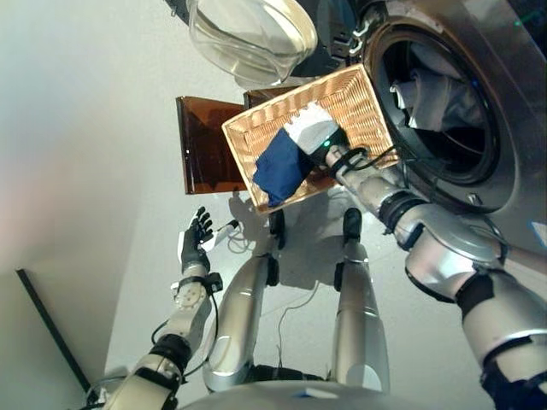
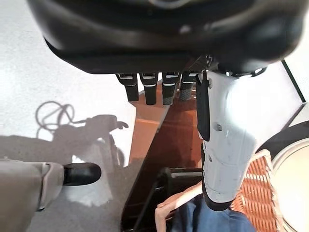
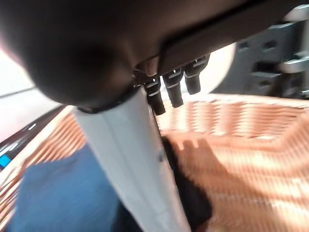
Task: Pick up the clothes and place them into the washing machine
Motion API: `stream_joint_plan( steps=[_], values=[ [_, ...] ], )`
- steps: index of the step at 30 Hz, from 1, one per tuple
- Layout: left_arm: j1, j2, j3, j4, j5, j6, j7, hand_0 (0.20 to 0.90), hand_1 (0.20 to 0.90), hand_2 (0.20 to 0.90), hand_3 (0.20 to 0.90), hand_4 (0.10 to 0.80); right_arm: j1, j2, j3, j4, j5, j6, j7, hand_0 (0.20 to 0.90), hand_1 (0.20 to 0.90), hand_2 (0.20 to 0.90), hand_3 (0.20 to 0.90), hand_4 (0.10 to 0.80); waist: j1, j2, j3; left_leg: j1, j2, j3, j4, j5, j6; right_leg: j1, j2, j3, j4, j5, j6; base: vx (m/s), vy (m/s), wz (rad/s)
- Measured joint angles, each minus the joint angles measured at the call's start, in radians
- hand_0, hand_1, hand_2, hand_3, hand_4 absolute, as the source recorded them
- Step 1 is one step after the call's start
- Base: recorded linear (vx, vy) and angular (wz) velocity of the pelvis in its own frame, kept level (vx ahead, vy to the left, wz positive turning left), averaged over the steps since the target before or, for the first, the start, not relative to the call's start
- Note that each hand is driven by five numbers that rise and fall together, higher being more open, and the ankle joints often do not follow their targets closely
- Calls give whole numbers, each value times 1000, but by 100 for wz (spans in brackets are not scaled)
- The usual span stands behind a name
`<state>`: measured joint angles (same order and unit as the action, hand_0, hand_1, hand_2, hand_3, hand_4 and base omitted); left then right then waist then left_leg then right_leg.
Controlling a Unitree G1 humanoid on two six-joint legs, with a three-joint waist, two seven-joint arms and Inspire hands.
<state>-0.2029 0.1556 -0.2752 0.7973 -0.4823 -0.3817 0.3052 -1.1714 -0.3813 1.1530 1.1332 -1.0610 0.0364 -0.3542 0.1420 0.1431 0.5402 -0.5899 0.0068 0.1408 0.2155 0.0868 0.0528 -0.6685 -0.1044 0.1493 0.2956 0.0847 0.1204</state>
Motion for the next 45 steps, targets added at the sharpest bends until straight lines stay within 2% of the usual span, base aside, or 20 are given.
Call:
stream_joint_plan(
  steps=[4,9,15,20,29,36,45],
  values=[
    [0,0,0,0,-1,0,1,900,900,900,900,800,0,24,5,0,-12,-2,11,900,900,900,900,800,8,-7,1,2,1,-18,6,1,-1,17,0,-20,-2,-1,-2,-11,-8,11],
    [-1,8,0,1,-2,0,6,900,900,900,900,800,-10,87,5,-1,-12,-2,11,900,900,900,900,800,14,-35,0,1,1,-28,10,2,-3,18,-1,-28,5,-4,-6,-7,-1,6],
    [-1,9,0,-3,-2,0,13,900,900,900,900,800,-11,125,16,0,-11,-16,11,900,900,900,900,800,29,-37,0,-3,3,-40,10,6,-9,18,0,-37,6,-5,-7,-2,-1,3],
    [2,12,1,-6,-2,0,18,900,900,900,900,800,-13,126,17,19,-8,-16,11,900,900,900,900,800,49,-37,0,-24,11,-54,11,12,-16,14,-1,-68,5,-10,-14,1,1,15],
    [9,17,28,-95,-3,0,22,900,900,900,900,800,-27,98,15,81,19,-16,31,900,900,900,900,800,69,-37,-1,-96,13,-91,10,22,-30,-44,-1,-111,17,-19,-27,-2,-4,13],
    [3,16,31,-137,-3,0,22,900,900,900,900,800,-24,32,-10,112,32,-14,46,900,900,900,900,800,86,-37,0,-121,13,-97,7,23,-31,-76,0,-110,37,-34,-29,-1,4,4],
    [4,17,30,-213,-3,0,19,900,900,900,900,800,-29,-3,-34,100,51,-19,-11,900,900,900,900,800,84,-37,-1,-169,13,-106,9,31,-42,-130,1,-110,60,-41,-33,-2,-2,1]
  ],
)
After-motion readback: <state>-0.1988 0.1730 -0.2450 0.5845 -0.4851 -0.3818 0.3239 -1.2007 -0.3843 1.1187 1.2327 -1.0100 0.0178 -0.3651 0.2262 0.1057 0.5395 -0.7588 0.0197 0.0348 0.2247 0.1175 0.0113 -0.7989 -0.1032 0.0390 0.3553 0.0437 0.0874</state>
